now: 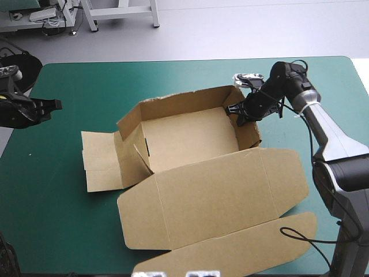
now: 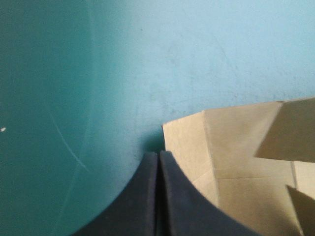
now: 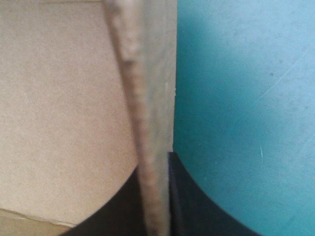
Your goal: Fold the box
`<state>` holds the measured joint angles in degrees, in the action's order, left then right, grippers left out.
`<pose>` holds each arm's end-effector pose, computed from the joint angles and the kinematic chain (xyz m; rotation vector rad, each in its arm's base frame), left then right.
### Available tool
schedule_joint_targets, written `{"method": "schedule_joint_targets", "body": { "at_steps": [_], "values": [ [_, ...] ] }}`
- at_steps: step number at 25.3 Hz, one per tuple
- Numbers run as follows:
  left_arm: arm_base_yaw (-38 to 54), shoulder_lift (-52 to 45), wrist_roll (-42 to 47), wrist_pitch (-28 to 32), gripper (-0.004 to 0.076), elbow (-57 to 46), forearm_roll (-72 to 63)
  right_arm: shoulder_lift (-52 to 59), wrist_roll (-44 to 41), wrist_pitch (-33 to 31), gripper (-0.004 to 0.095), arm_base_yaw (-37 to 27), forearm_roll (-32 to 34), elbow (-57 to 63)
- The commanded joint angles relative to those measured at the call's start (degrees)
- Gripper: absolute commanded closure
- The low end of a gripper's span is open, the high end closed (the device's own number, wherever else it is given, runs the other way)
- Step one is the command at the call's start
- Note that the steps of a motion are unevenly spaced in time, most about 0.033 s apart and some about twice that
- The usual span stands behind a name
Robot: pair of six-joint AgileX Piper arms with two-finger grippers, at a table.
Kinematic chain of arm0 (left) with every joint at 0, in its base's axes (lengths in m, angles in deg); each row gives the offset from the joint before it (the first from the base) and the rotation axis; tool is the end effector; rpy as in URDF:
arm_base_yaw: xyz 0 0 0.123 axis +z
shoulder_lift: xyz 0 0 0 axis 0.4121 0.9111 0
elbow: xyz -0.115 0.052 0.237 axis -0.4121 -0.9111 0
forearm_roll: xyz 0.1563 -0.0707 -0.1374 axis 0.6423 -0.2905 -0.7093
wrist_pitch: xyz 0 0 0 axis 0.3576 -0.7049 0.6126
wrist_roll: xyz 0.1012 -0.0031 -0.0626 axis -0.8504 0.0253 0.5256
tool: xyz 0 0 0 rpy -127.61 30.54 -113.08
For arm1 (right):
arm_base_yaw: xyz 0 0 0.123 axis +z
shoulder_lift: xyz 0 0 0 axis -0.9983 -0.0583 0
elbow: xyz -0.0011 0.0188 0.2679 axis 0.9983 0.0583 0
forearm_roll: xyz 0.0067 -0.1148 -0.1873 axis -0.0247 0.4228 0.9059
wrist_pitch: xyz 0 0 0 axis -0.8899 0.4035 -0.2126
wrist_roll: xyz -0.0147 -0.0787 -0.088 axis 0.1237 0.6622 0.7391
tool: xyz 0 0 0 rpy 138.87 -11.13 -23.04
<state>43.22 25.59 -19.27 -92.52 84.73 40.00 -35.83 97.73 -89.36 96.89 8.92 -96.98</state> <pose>0.2573 0.0467 0.3756 -0.1713 2.4698 -0.2475 0.3802 0.1098 0.2546 -0.3774 2.8013 0.5254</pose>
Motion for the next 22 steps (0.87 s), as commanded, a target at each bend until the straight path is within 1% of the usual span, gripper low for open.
{"method": "schedule_joint_targets", "body": {
  "at_steps": [1, 5, 7, 9, 14, 16, 17, 18, 19, 21, 22],
  "values": [
    [3.9, -2.0, -0.4, 3.8, 0.0732, 1.9, -4.5, 8.3, 1.4, -0.9, 0.0926, -3.1, -6.8, -1.6],
    [8.5, -1.3, -2.4, 4.7, 0.0732, 1.9, -15.6, 12.5, 4.1, -1.0, 0.0926, -7.8, -15.5, -1.6],
    [9.3, -0.7, -5.1, 4.9, 0.0732, 1.9, -21.7, 14.4, 5.0, -1.0, 0.0926, -10.3, -19.8, -1.6],
    [9.3, -0.1, -6.0, 5.6, 0.0732, 1.9, -23.9, 16.2, 5.7, -1.0, 0.0926, -12.1, -23.0, -1.6],
    [9.3, 1.5, -6.5, 6.2, 0.0732, 1.9, -26.0, 21.2, 7.1, -1.0, 0.0926, -14.9, -28.9, -1.6],
    [9.3, 2.4, -7.4, 6.0, 0.0732, 1.9, -32.3, 24.1, 7.5, -1.0, 0.0926, -15.2, -30.0, -1.6],
    [9.2, 3.0, -9.0, 4.9, 0.0732, 1.9, -39.6, 25.5, 7.5, -1.0, 0.0926, -15.0, -30.2, -1.6],
    [9.2, 3.3, -10.3, 4.1, 0.0732, 1.9, -43.6, 26.1, 7.5, -1.0, 0.0926, -15.0, -30.8, -1.6],
    [9.2, 3.8, -13.5, 1.3, 0.0733, 1.9, -50.3, 26.5, 7.7, -1.0, 0.0926, -15.0, -33.9, -1.6],
    [8.3, 3.8, -14.6, -2.8, 0.0733, 1.9, -55.2, 26.5, 8.7, -0.9, 0.0926, -15.0, -38.6, -1.6],
    [7.7, 3.8, -14.9, -3.5, 0.0733, 1.9, -56.1, 26.5, 9.0, -0.9, 0.0926, -15.0, -39.1, -1.6]
  ]
}}
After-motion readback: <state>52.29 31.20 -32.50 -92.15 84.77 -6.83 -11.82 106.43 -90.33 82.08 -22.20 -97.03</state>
